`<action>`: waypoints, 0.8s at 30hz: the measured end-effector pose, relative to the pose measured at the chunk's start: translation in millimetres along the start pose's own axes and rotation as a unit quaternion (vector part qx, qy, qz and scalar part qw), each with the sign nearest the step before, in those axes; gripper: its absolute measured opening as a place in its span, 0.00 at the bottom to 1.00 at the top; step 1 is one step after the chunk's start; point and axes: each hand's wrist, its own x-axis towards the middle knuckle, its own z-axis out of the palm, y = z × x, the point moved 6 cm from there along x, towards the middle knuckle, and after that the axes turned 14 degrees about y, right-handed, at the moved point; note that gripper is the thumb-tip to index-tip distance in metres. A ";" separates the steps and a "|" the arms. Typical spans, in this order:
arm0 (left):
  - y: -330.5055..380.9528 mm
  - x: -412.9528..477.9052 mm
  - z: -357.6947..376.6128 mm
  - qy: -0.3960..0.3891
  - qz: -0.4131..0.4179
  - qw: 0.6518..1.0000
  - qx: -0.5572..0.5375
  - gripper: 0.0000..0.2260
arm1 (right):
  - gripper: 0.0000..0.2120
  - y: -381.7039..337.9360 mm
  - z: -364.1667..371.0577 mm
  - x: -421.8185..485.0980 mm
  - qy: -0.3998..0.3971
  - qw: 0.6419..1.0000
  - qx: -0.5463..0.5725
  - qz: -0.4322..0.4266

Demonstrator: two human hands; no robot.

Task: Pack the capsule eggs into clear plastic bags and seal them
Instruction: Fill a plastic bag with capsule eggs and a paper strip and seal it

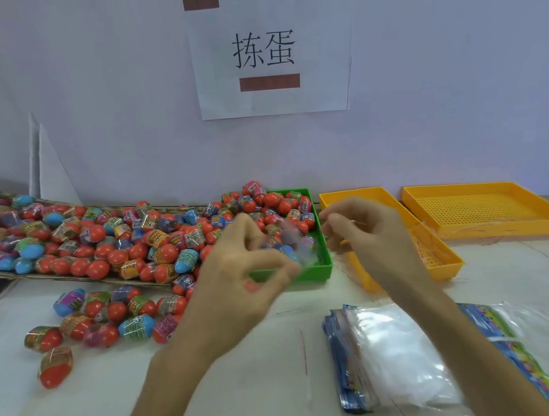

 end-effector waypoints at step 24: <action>-1.8 -8.6 14.4 -0.042 0.046 0.997 0.046 0.13 | 0.06 -28.8 -6.8 5.7 0.020 0.995 0.076 -0.062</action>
